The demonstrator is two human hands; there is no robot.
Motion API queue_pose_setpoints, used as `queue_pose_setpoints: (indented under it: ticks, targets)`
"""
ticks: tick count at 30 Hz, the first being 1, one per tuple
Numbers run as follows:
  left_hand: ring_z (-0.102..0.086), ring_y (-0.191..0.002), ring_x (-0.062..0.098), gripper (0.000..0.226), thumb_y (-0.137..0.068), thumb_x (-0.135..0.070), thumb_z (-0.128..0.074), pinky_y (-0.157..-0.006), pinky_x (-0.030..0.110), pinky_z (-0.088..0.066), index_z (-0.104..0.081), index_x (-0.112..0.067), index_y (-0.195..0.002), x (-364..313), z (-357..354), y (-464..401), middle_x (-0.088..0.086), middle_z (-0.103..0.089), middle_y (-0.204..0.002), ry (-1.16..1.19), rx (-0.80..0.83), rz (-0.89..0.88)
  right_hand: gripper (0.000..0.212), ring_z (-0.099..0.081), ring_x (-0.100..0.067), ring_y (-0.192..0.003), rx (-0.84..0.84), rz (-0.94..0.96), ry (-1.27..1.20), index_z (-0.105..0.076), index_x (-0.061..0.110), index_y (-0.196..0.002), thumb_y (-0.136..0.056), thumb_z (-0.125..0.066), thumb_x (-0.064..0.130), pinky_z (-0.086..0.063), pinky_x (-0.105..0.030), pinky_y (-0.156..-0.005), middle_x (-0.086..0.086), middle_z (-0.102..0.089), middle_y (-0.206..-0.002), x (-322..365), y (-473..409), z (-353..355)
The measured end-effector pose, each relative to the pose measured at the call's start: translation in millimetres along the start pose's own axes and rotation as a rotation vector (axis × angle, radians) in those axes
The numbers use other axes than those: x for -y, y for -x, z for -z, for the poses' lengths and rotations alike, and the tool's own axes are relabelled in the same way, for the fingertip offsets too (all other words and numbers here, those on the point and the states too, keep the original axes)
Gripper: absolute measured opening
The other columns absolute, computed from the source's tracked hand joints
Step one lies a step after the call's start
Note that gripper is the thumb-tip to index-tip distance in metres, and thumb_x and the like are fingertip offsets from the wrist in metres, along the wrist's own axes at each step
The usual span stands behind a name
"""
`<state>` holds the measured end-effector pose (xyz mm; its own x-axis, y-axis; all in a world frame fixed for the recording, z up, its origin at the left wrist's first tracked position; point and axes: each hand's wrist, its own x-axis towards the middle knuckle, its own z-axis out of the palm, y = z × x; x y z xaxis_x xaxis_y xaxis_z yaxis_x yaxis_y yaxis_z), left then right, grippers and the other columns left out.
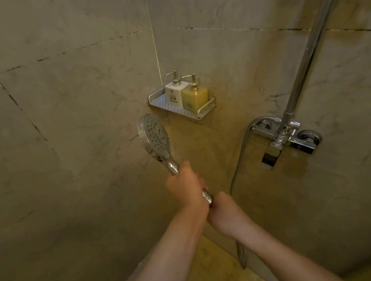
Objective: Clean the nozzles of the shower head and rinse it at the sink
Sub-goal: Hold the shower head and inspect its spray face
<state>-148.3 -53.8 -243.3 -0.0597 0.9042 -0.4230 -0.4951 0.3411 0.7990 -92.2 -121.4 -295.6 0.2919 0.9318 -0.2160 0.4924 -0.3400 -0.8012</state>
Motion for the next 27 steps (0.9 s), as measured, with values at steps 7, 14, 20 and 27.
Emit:
queue_pose_setpoints:
  ticks: [7, 14, 20, 27]
  targets:
    - [-0.040, -0.035, 0.016, 0.026, -0.088, -0.007, -0.063, -0.040, 0.024, -0.037, -0.044, -0.013, -0.071, -4.0, 7.6, 9.5, 0.003, -0.040, -0.049, -0.086, 0.082, -0.036, 0.029, -0.030, -0.006, -0.050, 0.078, 0.029, -0.147, -0.049, 0.017, -0.057, -0.083, -0.060, 0.013, -0.023, -0.029, -0.048, 0.009, -0.038, -0.049, 7.1, 7.0, 6.3]
    - [-0.040, -0.037, 0.013, 0.030, -0.081, -0.009, -0.070, -0.040, 0.023, -0.034, -0.044, -0.019, -0.070, -22.8, 5.4, 9.0, -0.001, -0.041, -0.050, 0.006, 0.579, 0.144, 0.045, -0.017, -0.003, -0.036, 0.777, -0.157, -0.660, -0.027, 0.024, -0.058, -0.094, -0.047, 0.006, -0.011, -0.016, -0.035, 0.007, -0.021, -0.047, 7.9, 9.4, 40.6]
    - [-0.034, -0.029, 0.014, 0.035, -0.083, -0.021, -0.068, -0.038, 0.021, -0.029, -0.049, -0.014, -0.055, -33.3, 3.6, 2.1, 0.000, -0.036, -0.038, 0.164, 1.208, 0.355, 0.052, -0.012, -0.005, -0.039, 1.226, -0.071, -0.784, -0.020, 0.023, -0.060, -0.088, -0.064, 0.027, -0.010, -0.014, -0.039, 0.010, -0.014, -0.050, 12.6, 4.8, 45.0]
    - [-0.018, -0.024, 0.010, 0.050, -0.087, -0.013, -0.055, -0.036, 0.016, -0.016, -0.032, -0.019, -0.043, -34.0, -20.5, 6.2, -0.004, -0.020, -0.032, -0.058, 0.795, 0.233, 0.044, -0.019, -0.001, -0.033, 0.708, -0.169, -0.690, -0.034, 0.026, -0.050, -0.090, -0.048, 0.013, -0.010, -0.015, -0.034, 0.010, -0.025, -0.042, 25.7, 5.4, 50.1]
